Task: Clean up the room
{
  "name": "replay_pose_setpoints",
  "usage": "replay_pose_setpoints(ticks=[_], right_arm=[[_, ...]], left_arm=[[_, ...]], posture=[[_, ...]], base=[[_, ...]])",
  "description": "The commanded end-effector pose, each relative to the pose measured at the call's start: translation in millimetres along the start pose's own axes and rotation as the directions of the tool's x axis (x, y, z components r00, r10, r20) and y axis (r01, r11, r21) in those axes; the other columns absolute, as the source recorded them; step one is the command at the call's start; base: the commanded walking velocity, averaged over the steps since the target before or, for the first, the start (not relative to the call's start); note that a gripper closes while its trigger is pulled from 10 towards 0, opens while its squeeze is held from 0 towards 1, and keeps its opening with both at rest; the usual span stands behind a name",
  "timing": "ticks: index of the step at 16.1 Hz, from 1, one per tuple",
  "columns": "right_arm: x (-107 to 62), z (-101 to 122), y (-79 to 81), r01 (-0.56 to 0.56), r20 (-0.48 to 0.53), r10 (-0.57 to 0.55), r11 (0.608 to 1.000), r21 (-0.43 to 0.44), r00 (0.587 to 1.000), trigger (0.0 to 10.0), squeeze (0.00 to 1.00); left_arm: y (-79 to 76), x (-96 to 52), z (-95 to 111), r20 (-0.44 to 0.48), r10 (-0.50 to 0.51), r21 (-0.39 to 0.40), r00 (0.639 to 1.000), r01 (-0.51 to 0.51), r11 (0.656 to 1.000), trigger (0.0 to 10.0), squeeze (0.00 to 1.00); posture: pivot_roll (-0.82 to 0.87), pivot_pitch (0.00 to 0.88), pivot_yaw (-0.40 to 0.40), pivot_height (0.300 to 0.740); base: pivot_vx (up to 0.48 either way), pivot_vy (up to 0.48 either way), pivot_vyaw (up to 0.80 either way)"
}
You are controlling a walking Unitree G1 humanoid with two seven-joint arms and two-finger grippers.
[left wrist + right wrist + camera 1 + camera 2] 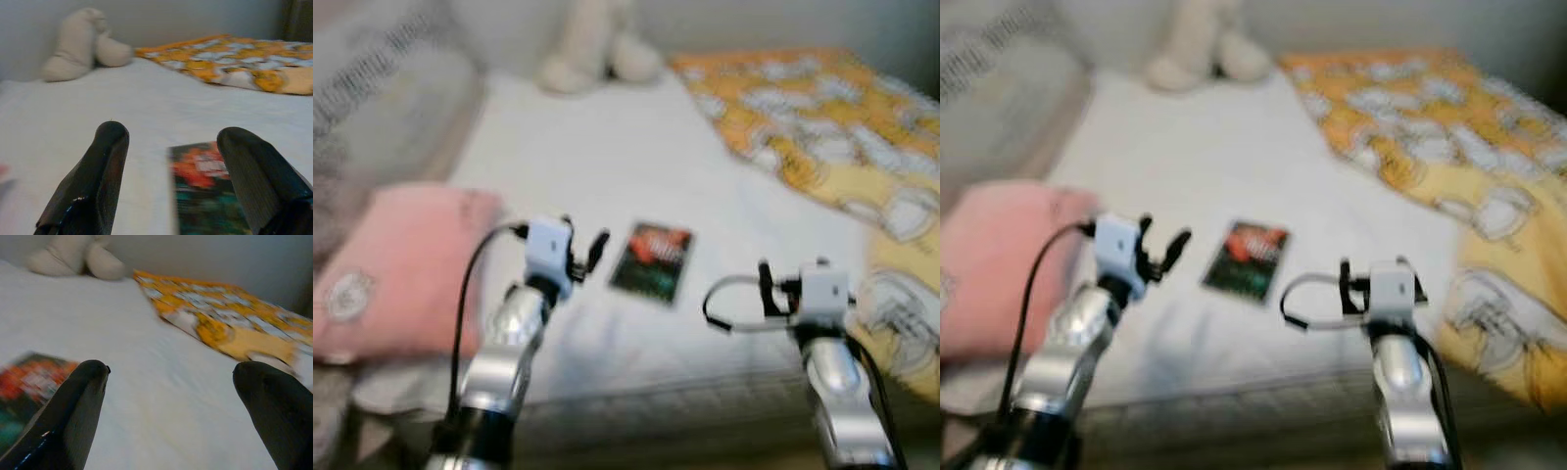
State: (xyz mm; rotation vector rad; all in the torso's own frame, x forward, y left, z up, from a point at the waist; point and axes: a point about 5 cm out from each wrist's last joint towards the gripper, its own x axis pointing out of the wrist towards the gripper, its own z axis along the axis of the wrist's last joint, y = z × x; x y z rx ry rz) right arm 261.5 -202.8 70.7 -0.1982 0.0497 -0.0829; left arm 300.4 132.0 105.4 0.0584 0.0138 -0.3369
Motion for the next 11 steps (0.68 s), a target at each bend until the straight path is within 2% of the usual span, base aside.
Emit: replay_pose_setpoints(ticks=[1,3,4,7,8,10,11], right_arm=[[2.0,3.8,7.9,-0.023,0.003,0.023,0.999,0.026,1.0,10.0,0.0],[0.0,1.9,4.6,-0.011,-0.016,0.011,0.999,0.031,1.0,10.0,0.0],[-8.2,0.8,-3.4,0.014,-0.038,-0.012,0.999,0.045,0.999,10.0,0.0],[-27.4,3.5,-14.8,0.019,-0.043,-0.018,0.999,0.046,0.999,10.0,0.0],[-49.8,-1.0,-27.2,0.009,-0.071,-0.009,1.0,-0.002,0.997,10.0,0.0],[-66.7,-3.2,-34.3,0.01,-0.095,-0.012,1.0,-0.021,0.995,10.0,0.0],[-85.2,-5.4,-39.6,0.011,-0.135,-0.014,1.0,-0.019,0.991,10.0,0.0]], left_arm=[[6.0,-2.3,-1.9,-0.012,0.019,0.021,1.0,-0.019,1.0,10.0,0.0],[5.8,3.1,-6.8,-0.05,0.022,0.018,0.999,-0.021,1.0,10.0,0.0],[5.5,14.1,-16.2,-0.116,0.02,-0.05,0.993,-0.026,0.998,10.0,0.0],[1.3,25.3,-29.7,-0.191,-0.029,-0.214,0.981,-0.012,0.977,10.0,0.0],[-1.2,36.8,-37.4,-0.248,-0.061,-0.329,0.967,-0.025,0.944,10.0,0.0],[-2.3,41.6,-40.1,-0.274,-0.073,-0.368,0.959,-0.034,0.929,10.0,0.0],[-2.3,47.2,-41.6,-0.298,-0.066,-0.376,0.952,-0.054,0.925,10.0,0.0]], posture=[[-0.05,0.0,0.032,0.74],[-0.07,0.0,0.029,0.74],[-0.12,0.005,0.024,0.74],[-0.17,0.067,0.024,0.74],[-0.25,0.133,0.029,0.74],[-0.29,0.163,0.036,0.74],[-0.32,0.186,0.043,0.74]], base=[[0.48,0.0,0.0],[0.0,0.0,0.0],[0.0,0.0,0.0],[0.0,0.0,0.0],[0.0,0.0,0.0],[0.0,0.0,0.0],[0.0,0.0,0.0]])
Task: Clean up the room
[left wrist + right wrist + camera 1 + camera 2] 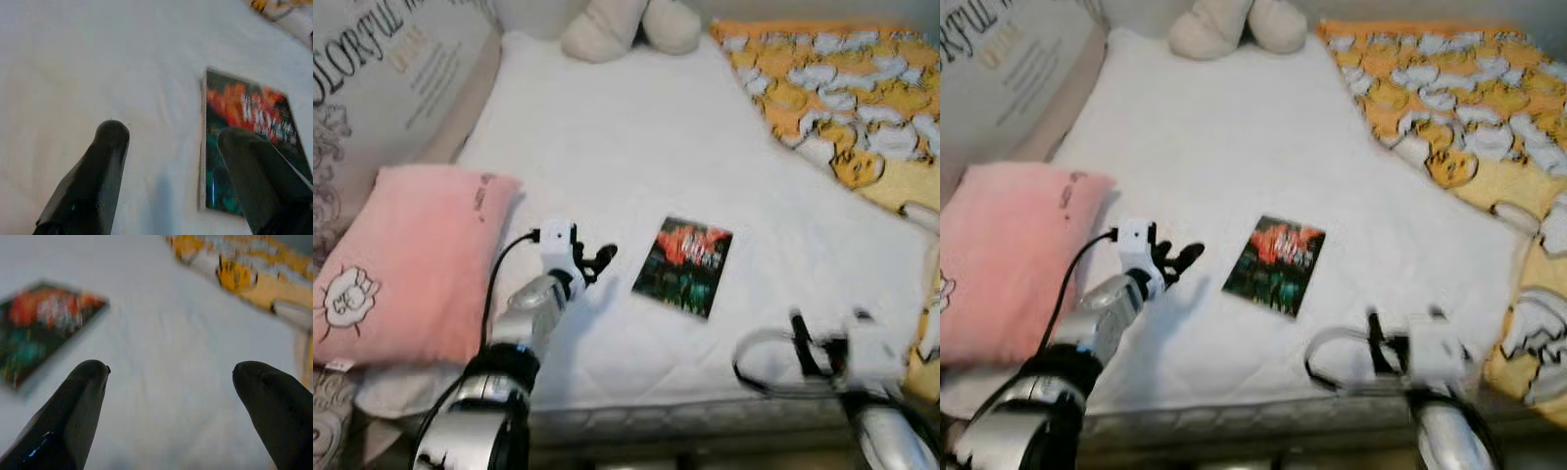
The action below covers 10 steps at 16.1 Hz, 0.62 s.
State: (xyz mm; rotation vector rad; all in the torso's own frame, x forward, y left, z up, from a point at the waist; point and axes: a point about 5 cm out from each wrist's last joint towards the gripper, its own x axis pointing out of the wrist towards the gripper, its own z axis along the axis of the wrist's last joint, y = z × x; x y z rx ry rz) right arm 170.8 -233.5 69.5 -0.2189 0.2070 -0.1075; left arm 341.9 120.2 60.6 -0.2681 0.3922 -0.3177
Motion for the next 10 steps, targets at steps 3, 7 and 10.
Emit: replay_pose_setpoints(ticks=[3,7,10], right_arm=[[-25.9,-1.3,0.0,-0.026,-0.051,0.028,0.999,0.032,0.998,10.0,0.0],[-57.3,-2.7,13.3,-0.072,-0.104,0.075,0.997,0.037,0.992,10.0,0.0],[-63.0,0.7,16.6,-0.099,-0.107,0.101,0.995,0.028,0.989,10.0,0.0]], left_arm=[[-10.3,9.8,1.2,-0.013,-0.019,-0.09,1.0,0.017,0.996,10.0,0.0],[-21.0,16.2,5.9,-0.004,-0.053,-0.122,0.999,0.052,0.991,10.0,0.0],[-18.0,15.2,2.2,-0.017,-0.046,-0.139,0.999,0.043,0.989,10.0,0.0]], posture=[[-0.36,0.219,0.055,0.74],[-0.39,0.261,0.065,0.74],[-0.39,0.274,0.06,0.74]], base=[[0.0,0.0,0.0],[0.0,0.0,0.0],[0.0,0.0,0.0]])
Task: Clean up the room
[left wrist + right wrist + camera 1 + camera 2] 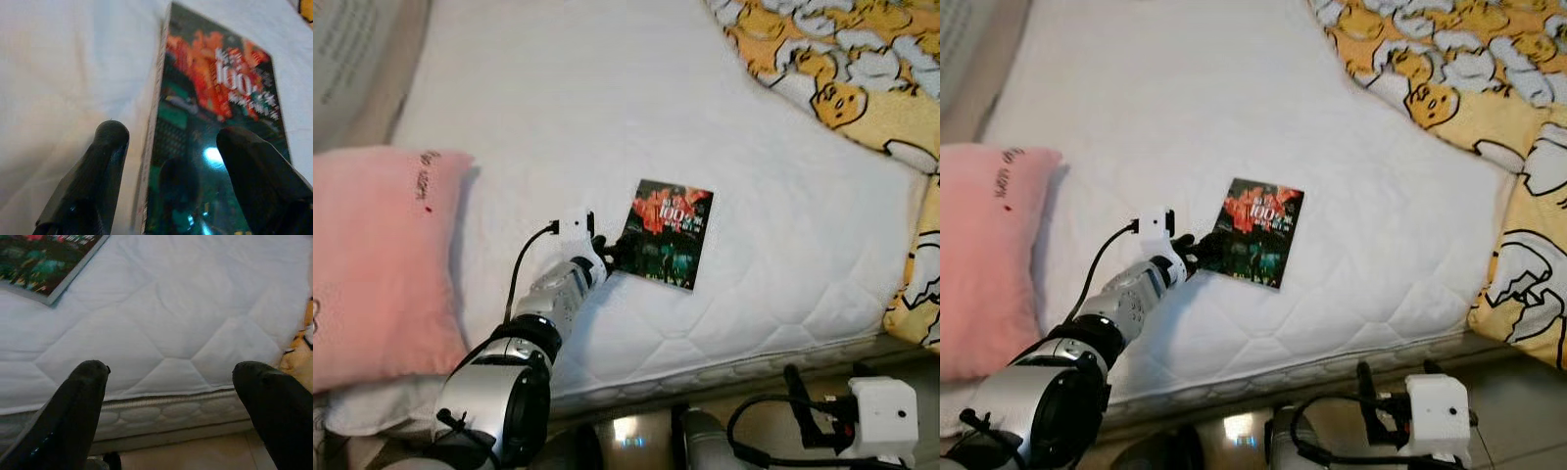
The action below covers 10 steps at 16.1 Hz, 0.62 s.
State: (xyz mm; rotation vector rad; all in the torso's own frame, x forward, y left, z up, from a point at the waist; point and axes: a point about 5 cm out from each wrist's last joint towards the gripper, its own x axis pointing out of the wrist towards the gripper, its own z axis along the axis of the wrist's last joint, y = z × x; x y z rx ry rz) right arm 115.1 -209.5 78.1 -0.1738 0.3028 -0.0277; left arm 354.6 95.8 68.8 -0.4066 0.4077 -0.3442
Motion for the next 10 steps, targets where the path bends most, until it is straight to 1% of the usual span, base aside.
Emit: replay_pose_setpoints(ticks=[1,2,4,7,8,10], right_arm=[[-5.3,-0.4,0.6,-0.008,-0.023,0.008,1.0,-0.009,1.0,10.0,0.0],[-8.5,0.4,0.5,-0.007,-0.032,0.007,1.0,-0.008,0.999,10.0,0.0],[-9.0,0.0,0.6,-0.006,-0.037,0.006,1.0,-0.005,0.999,10.0,0.0],[-7.4,0.8,2.3,-0.01,-0.037,0.01,1.0,0.003,0.999,10.0,0.0],[-6.7,1.0,2.7,-0.012,-0.038,0.012,1.0,0.005,0.999,10.0,0.0],[-6.5,1.0,3.0,-0.013,-0.04,0.013,1.0,0.005,0.999,10.0,0.0]], left_arm=[[4.3,-2.0,-5.8,-0.021,0.006,-0.022,1.0,-0.007,1.0,10.0,0.0],[5.7,-2.7,-8.1,-0.028,0.006,-0.041,1.0,-0.007,0.999,10.0,0.0],[4.8,-3.0,-11.0,-0.033,-0.008,-0.061,0.999,0.006,0.998,10.0,0.0],[-9.3,1.0,-10.6,-0.017,-0.088,-0.087,0.996,0.086,0.993,10.0,0.0],[-17.0,3.0,-11.1,-0.016,-0.128,-0.085,0.992,0.126,0.988,10.0,0.0],[-20.4,3.6,-12.6,-0.02,-0.149,-0.088,0.989,0.147,0.985,10.0,0.0]], posture=[[-0.39,0.276,0.059,0.74],[-0.4,0.282,0.058,0.74],[-0.39,0.281,0.058,0.74],[-0.39,0.278,0.057,0.74],[-0.38,0.279,0.057,0.74],[-0.38,0.28,0.058,0.74]], base=[[0.0,0.0,0.0],[0.0,0.0,0.0],[0.0,0.0,0.0],[0.0,0.0,0.0],[0.0,0.0,0.0],[0.0,0.0,0.0]])
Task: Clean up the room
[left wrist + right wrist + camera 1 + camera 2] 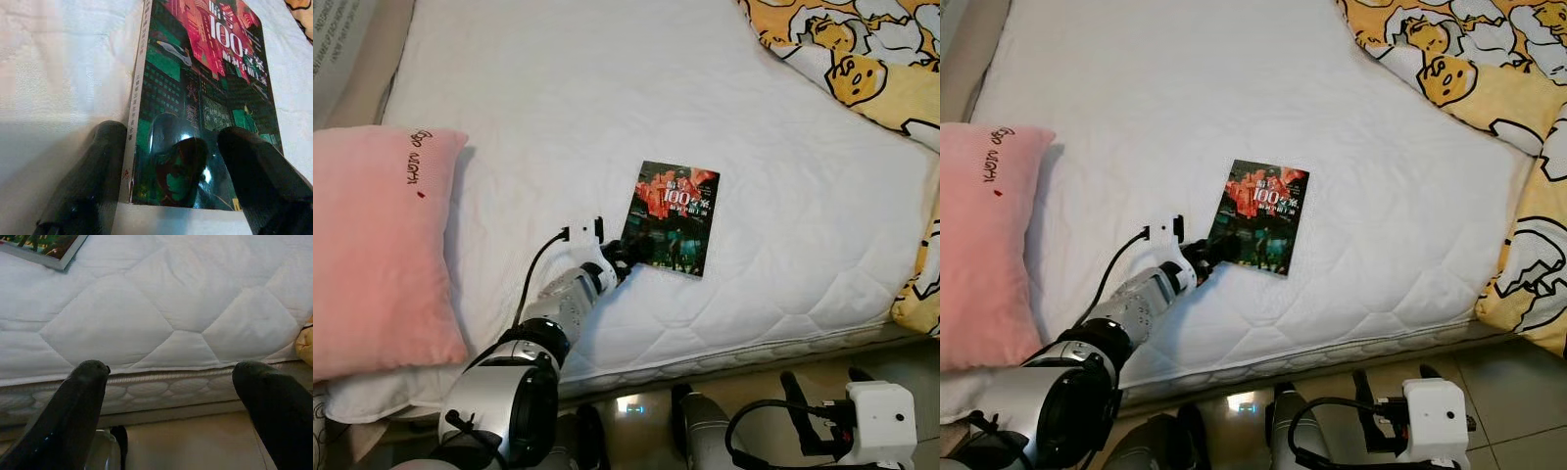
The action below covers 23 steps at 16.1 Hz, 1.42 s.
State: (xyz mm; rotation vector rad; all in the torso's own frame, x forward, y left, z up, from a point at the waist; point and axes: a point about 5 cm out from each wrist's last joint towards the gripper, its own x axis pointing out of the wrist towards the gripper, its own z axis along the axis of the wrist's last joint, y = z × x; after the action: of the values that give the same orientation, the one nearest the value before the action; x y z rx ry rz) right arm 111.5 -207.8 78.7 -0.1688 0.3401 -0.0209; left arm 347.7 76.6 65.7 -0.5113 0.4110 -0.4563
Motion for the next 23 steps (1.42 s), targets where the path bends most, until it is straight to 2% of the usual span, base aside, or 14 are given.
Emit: replay_pose_setpoints(ticks=[1,2,3,4,7,10,17,20,21,23], right_arm=[[-2.8,0.4,1.7,-0.002,-0.007,0.002,1.0,0.003,1.0,10.0,0.0],[-2.4,0.0,2.0,-0.001,-0.009,0.001,1.0,0.005,1.0,10.0,0.0],[-2.1,-0.1,2.2,-0.001,-0.01,0.001,1.0,0.006,1.0,10.0,0.0],[-1.6,-0.7,2.9,0.001,-0.012,-0.001,1.0,0.01,1.0,10.0,0.0],[0.9,-1.4,3.8,0.004,-0.013,-0.003,1.0,0.017,1.0,10.0,0.0],[4.2,-0.1,4.7,-0.003,-0.008,0.003,1.0,0.019,1.0,10.0,0.0],[12.4,1.1,5.0,-0.014,-0.001,0.014,1.0,0.022,1.0,10.0,0.0],[22.7,1.2,-7.2,0.072,-0.018,-0.07,0.979,0.191,0.997,10.0,0.0],[26.6,2.8,-10.6,0.084,-0.012,-0.084,0.976,0.2,0.996,10.0,0.0],[35.3,11.7,-5.4,0.023,0.03,-0.028,0.988,0.155,0.999,10.0,0.0]], left_arm=[[-3.4,1.1,-4.2,-0.026,-0.022,-0.002,0.999,0.021,1.0,10.0,0.0],[-1.9,0.1,-7.1,-0.035,-0.014,0.003,0.999,0.014,1.0,0.5,0.0],[0.1,-0.8,-10.0,-0.044,0.002,-0.005,0.999,-0.002,1.0,0.0,0.0],[5.7,-4.0,-17.7,-0.055,0.041,-0.091,0.998,-0.046,0.995,0.0,0.0],[8.3,-6.1,-20.2,-0.014,0.045,-0.221,0.999,-0.046,0.974,0.0,0.0],[2.1,-3.9,-23.4,0.011,0.025,-0.27,1.0,-0.021,0.963,0.0,0.0],[0.6,-3.9,-19.0,0.042,-0.021,-0.279,0.999,0.032,0.96,0.0,0.0],[-2.2,-2.2,-14.1,0.063,-0.038,-0.273,0.997,0.054,0.961,0.0,0.0],[-1.6,-2.0,-10.7,0.076,-0.037,-0.264,0.996,0.056,0.963,0.0,0.0],[5.0,-3.9,2.3,0.124,-0.012,-0.246,0.992,0.042,0.968,0.0,0.0]], posture=[[-0.38,0.279,0.058,0.74],[-0.38,0.277,0.061,0.74],[-0.38,0.277,0.061,0.74],[-0.38,0.269,0.064,0.74],[-0.38,0.249,0.066,0.74],[-0.37,0.25,0.061,0.74],[-0.35,0.247,0.059,0.74],[-0.34,0.222,0.06,0.74],[-0.34,0.216,0.059,0.74],[-0.31,0.204,0.049,0.74]], base=[[0.0,0.0,0.0],[0.0,0.0,0.0],[0.0,0.0,0.0],[0.0,0.0,0.0],[0.0,0.0,0.0],[0.0,0.0,0.0],[0.0,0.0,0.0],[0.0,0.0,0.0],[0.0,0.0,0.0],[0.0,0.0,0.0]])
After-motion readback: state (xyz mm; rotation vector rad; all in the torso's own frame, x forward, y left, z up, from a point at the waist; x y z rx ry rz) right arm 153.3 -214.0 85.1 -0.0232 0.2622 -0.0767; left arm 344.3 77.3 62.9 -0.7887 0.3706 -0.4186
